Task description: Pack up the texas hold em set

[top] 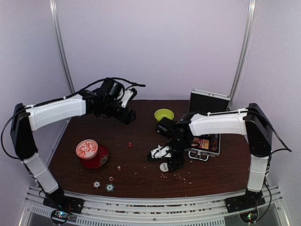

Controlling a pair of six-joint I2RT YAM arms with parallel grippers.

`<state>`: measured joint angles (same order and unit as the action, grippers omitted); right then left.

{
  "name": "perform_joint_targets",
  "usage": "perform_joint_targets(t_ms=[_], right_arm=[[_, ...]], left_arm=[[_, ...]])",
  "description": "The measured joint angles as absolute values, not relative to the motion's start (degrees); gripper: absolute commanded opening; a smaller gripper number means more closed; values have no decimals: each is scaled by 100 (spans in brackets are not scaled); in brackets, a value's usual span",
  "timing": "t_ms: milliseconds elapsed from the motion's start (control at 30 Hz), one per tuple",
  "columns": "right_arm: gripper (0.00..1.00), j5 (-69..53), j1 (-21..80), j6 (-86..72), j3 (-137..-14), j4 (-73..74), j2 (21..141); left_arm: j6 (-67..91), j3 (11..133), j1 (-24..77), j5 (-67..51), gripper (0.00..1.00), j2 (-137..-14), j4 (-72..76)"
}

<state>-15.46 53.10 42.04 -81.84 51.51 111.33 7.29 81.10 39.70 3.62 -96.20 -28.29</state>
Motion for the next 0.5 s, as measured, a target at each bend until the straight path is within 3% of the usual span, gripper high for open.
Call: perform_joint_targets(t_ms=[500], right_arm=[[64, -1505, 5439, 4163, -8191, 4788, 11474]], left_arm=[[753, 8110, 3970, 246, 65, -9620, -2829]])
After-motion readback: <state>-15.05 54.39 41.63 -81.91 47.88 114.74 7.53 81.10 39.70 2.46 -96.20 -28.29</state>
